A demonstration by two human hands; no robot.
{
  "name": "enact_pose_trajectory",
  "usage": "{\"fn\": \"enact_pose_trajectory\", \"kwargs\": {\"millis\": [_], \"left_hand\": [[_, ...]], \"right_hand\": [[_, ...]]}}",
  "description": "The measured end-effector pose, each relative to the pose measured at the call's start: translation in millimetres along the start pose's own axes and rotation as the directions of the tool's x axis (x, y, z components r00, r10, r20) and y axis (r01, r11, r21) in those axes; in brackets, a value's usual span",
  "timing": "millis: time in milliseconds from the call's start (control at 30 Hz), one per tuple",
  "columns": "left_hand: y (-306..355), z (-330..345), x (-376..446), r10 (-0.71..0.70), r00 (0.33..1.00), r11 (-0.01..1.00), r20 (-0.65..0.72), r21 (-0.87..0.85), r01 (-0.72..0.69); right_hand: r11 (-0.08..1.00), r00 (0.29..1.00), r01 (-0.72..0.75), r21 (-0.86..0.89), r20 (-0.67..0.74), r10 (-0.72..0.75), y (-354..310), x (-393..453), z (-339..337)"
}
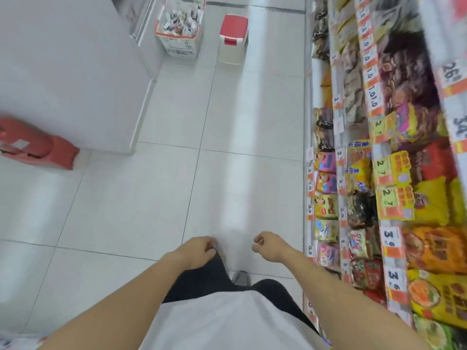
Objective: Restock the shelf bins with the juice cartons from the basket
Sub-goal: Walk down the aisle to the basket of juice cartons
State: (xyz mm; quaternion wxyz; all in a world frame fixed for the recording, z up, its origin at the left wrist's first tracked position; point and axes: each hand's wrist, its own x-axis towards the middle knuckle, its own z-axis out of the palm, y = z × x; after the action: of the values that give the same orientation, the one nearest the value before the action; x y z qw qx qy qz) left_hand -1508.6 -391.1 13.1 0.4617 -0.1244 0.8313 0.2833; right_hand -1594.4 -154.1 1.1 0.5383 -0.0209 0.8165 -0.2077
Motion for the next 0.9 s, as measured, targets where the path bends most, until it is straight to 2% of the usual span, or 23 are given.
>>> {"fn": "enact_pose_trajectory", "kwargs": {"millis": [100, 233, 467, 733, 900], "left_hand": [[20, -76, 62, -0.015, 1.000, 1.000, 0.019, -0.027, 0.015], [44, -196, 145, -0.028, 0.999, 0.997, -0.028, -0.075, 0.026], [106, -404, 240, -0.052, 0.998, 0.993, -0.045, -0.109, 0.046], [183, -573, 382, -0.120, 0.991, 0.975, -0.052, -0.194, 0.107], [242, -679, 444, -0.149, 0.985, 0.957, -0.085, -0.263, 0.122]], "right_hand": [[1.000, 1.000, -0.003, 0.016, 0.022, 0.002, -45, 59, -74], [0.995, 0.999, -0.035, 0.090, -0.019, 0.037, -105, 133, -177], [0.994, 0.996, -0.008, 0.105, -0.090, 0.018, -205, 208, -364], [0.999, 0.999, 0.044, 0.029, -0.002, -0.044, -286, 341, -557], [0.998, 0.997, 0.065, 0.005, -0.032, -0.065, -339, 409, -691]]}}
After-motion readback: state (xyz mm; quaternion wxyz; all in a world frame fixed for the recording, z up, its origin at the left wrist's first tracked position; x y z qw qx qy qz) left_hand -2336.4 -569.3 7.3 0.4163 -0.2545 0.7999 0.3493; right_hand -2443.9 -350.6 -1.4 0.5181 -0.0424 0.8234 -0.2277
